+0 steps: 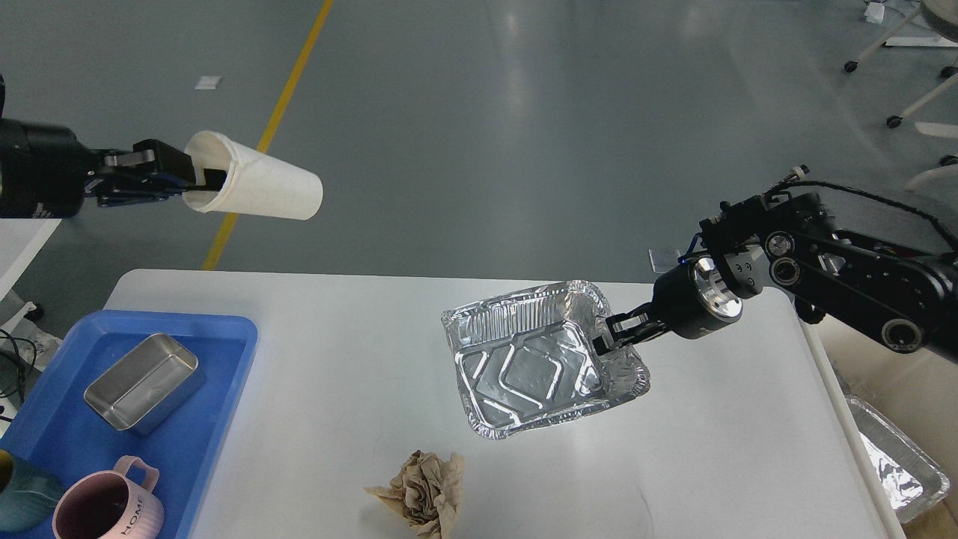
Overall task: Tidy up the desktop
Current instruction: 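Lift the paper cup with the left gripper, then move the paper cup over the held foil tray and lower it in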
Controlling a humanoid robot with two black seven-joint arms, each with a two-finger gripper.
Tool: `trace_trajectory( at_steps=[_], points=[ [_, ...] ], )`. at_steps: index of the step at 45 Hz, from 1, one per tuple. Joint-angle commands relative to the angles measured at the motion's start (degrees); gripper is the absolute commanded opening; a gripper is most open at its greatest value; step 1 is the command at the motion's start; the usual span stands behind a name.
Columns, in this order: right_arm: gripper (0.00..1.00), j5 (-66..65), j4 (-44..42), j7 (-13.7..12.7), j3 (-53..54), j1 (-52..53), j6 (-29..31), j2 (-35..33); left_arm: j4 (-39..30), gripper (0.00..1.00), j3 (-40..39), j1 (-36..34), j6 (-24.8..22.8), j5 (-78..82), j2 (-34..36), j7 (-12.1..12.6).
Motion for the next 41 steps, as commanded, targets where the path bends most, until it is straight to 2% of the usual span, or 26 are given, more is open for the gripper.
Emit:
trace_trajectory(
  at_steps=[1, 8, 9, 14, 21, 32, 41],
  points=[
    [0.00, 0.1, 0.0, 0.0, 0.2, 0.0, 0.0, -0.4, 0.7, 0.00, 0.6, -3.7, 0.0, 0.1, -6.5, 0.1],
    [0.00, 0.0, 0.0, 0.1, 0.2, -0.1, -0.1, -0.2, 2.3, 0.00, 3.4, -6.8, 0.0, 1.3, -16.4, 0.7],
    [0.00, 0.0, 0.0, 0.1, 0.3, -0.2, -0.1, -0.2, 3.8, 0.00, 6.4, -8.9, 0.0, 2.5, -21.0, 0.8],
    [0.00, 0.1, 0.0, 0.1, 0.3, -0.2, -0.1, -0.3, 9.1, 0.00, 11.8, -12.0, 0.0, 5.5, -29.5, 0.8],
    [0.00, 0.1, 0.0, 0.1, 0.3, -0.2, -0.1, -0.4, 11.3, 0.01, 15.1, -12.5, 0.0, 8.2, -37.6, 0.8],
    [0.00, 0.1, 0.0, 0.1, 0.4, -0.4, -0.1, -0.3, 12.3, 0.02, 21.1, -12.9, 0.0, 12.7, -42.5, 0.9],
    [0.00, 0.1, -0.1, 0.1, 0.4, -0.4, -0.1, -0.1, 13.5, 0.05, 21.8, -13.0, 0.0, 15.6, -44.3, 1.1]
  ],
)
